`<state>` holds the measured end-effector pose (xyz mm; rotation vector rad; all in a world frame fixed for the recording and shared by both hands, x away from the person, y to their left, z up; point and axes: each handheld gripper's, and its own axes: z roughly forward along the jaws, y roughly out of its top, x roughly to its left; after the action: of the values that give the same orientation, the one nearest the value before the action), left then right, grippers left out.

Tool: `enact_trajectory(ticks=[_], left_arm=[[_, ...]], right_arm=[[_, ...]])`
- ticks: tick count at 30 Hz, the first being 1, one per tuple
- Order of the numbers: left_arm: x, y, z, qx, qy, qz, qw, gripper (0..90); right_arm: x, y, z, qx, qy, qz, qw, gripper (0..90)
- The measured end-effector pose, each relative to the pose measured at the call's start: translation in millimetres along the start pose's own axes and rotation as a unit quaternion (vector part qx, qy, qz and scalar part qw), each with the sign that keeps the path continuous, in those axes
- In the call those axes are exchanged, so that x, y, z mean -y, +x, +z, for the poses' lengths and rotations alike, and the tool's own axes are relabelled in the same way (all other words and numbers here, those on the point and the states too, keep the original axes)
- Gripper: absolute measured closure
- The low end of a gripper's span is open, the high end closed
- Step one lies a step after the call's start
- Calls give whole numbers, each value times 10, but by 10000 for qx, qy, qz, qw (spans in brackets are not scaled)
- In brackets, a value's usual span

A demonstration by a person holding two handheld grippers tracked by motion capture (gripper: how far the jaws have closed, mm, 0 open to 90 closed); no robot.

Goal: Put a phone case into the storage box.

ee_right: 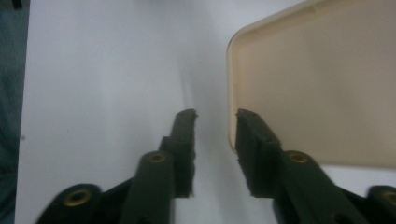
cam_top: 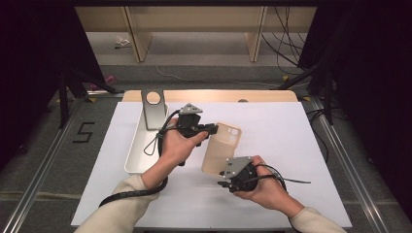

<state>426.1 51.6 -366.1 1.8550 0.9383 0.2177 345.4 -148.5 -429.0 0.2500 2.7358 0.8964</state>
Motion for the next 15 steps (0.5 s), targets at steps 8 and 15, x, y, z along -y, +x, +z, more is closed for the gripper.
enact_trajectory(ticks=[8,15], left_arm=[[27,118,-137,-169,-312,298,9989,829],[39,222,-277,-146,-606,296,9976,829]], right_arm=[[56,-100,-74,89,-552,810,9951,360],[162,-186,-110,124,-780,1231,9893,256]])
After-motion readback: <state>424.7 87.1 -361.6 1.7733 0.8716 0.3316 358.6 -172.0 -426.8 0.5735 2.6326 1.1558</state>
